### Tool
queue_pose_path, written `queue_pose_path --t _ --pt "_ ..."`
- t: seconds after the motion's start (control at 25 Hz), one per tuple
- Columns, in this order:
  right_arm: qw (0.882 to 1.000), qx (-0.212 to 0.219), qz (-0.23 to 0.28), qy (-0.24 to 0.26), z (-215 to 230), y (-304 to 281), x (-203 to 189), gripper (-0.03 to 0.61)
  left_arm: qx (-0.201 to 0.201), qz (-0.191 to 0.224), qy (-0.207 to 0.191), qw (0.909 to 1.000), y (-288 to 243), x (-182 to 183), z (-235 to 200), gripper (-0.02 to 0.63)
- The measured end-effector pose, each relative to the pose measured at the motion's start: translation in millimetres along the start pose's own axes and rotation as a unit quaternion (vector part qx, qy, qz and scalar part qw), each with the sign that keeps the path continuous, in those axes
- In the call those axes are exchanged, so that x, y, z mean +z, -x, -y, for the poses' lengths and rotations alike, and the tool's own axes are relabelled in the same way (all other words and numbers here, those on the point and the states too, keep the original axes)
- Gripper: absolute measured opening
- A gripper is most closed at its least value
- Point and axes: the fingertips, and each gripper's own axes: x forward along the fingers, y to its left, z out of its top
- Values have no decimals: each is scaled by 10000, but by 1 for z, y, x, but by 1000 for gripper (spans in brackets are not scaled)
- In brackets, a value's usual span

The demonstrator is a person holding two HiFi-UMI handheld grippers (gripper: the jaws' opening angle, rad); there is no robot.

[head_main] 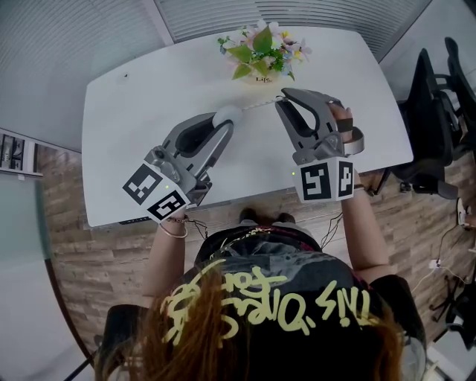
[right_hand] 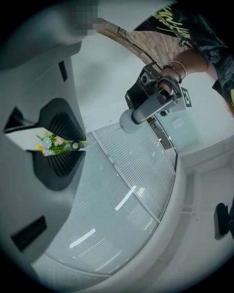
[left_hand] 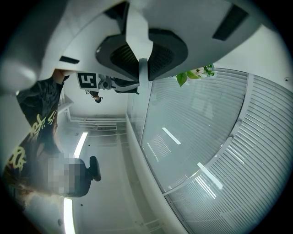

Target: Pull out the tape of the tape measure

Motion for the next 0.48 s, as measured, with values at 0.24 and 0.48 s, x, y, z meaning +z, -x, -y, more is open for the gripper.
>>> queue_pose_path --t 0.24,0.48 --pt "9999 67 63 74 -6 -3 7 71 -28 2 17 10000 0 -1 -1 61" --pt "9999 93 99 99 -9 -4 15 70 -47 12 43 10000 2 -1 -1 61"
